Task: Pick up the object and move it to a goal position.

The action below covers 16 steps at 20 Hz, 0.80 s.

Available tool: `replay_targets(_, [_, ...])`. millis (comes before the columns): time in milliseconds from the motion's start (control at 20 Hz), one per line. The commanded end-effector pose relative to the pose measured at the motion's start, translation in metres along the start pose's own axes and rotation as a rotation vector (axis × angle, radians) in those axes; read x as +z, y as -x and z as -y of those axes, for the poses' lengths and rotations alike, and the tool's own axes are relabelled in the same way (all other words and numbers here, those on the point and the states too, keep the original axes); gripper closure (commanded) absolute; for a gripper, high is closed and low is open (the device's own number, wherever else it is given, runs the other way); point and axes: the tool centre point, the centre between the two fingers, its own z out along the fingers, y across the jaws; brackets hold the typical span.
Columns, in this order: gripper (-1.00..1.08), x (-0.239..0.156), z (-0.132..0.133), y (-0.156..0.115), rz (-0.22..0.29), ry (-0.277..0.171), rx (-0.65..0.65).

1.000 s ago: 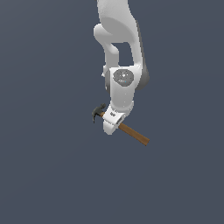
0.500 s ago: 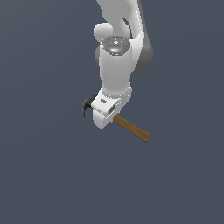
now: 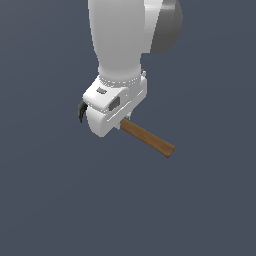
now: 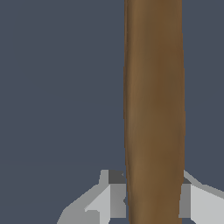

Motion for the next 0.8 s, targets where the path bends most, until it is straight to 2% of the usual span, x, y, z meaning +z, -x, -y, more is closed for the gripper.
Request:
replay_targets(0, [1.08,-0.023,-0.008,0.001,-0.001,0.003,0.001])
replay_targets(350, [1.08,-0.065,-0.027,0.001,-0.001,0.004,0.002])
replay_targets(750, [1.08,-0.090,-0.038,0.001,-0.001,0.005,0.003])
